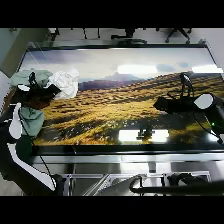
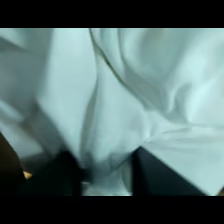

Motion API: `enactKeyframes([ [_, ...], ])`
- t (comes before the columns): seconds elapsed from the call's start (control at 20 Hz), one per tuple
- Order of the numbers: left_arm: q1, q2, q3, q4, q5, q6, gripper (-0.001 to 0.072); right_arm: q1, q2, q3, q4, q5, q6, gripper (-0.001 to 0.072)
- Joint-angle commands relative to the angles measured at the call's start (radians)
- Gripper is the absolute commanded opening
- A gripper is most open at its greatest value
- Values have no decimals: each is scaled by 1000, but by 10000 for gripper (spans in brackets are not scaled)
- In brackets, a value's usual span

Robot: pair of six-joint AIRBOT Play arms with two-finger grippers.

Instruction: Fold the shirts.

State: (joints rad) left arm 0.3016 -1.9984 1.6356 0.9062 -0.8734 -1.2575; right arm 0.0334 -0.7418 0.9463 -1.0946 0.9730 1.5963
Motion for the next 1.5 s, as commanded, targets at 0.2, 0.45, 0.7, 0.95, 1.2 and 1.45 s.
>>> enactKeyframes([
  [0.2,-80,-58,312,-104,-252,12,9,-1,-2,0,0,0,4,285],
  [0.45,-251,132,402,-332,-467,45,9,-3,10,18,-4,0,-19,285],
  [0.7,-476,393,201,-331,-482,45,9,-46,96,45,-5,21,-42,286],
  [0.95,-703,480,-64,-140,-353,15,10,-109,163,45,-4,196,-41,288],
  [1.2,-779,414,-159,-146,-259,-27,703,-108,162,29,0,245,-40,306],
  [1.45,-562,402,29,-83,-552,-103,703,-106,162,24,9,335,-40,544],
])
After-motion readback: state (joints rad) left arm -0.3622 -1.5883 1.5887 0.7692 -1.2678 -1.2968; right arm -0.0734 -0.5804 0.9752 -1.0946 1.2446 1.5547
